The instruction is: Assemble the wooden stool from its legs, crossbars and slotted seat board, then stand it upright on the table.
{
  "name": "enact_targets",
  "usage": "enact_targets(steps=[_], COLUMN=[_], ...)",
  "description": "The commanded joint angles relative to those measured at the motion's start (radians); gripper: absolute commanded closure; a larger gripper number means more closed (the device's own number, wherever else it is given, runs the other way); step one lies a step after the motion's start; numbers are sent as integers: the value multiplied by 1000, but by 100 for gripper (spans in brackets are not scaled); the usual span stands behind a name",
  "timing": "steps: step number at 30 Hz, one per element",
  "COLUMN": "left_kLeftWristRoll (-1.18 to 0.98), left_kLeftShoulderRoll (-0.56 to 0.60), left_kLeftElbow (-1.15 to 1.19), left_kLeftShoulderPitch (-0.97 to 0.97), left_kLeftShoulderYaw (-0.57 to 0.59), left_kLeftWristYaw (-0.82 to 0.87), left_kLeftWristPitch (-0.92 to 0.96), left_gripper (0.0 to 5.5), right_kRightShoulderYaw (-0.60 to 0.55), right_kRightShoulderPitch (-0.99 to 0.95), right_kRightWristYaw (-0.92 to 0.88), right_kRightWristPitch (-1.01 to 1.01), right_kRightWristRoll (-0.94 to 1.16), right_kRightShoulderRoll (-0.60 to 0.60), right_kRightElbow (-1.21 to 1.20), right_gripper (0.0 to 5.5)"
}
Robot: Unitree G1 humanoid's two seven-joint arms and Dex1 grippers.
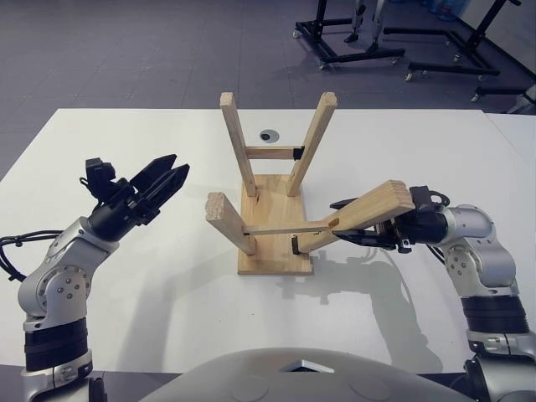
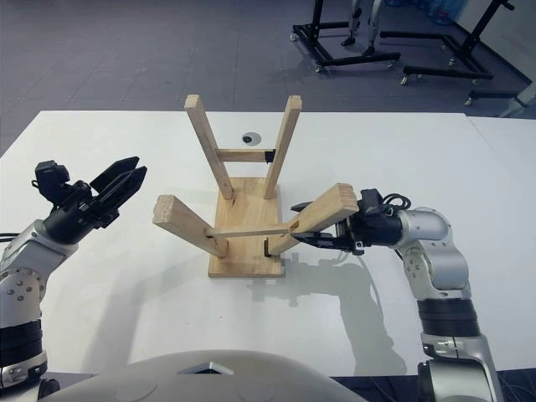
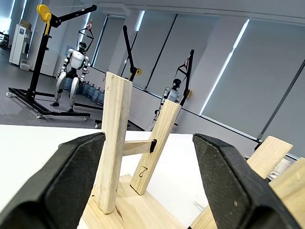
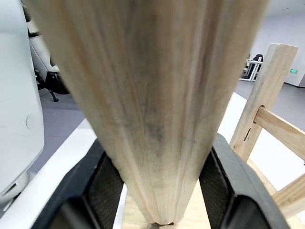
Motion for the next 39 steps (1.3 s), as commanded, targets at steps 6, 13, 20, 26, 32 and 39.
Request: enact_targets(steps=[6,13,20,26,32,39], left_kLeftWristRoll=[30,38,45,51,61,64], left_kLeftShoulderRoll=[0,-3,8,3,-12,-16], left_kLeftElbow=[-6,-10,3,3,-2,-1], left_kLeftShoulderPitch=[4,18,-1,-3,11,18], left_kLeftShoulderYaw=[-17,-21,-31,-44,-53,-50], left_kLeftWristYaw=[-11,-16,-25,-25,-21,-22], left_kLeftWristPitch=[-12,-17,-11,-14,-26,-32], left_gripper=[214,214,214,214,214,214], right_kRightShoulderYaw=[19,34,56,75,80,75], right_kRightShoulderPitch=[-2,5,-7,-42,-48,-22], right_kRightWristYaw=[-41,-38,-64,-81,-65,-49], right_kRightWristPitch=[-3,-3,-29,-25,-50,-105], right_kRightWristRoll=[-24,-18,-40,-52,-65,-80], right_kRightShoulderRoll=[11,8,28,41,31,33], right_kRightElbow=[8,-18,-18,-13,-8,-2], right_gripper=[345,345,345,345,345,345])
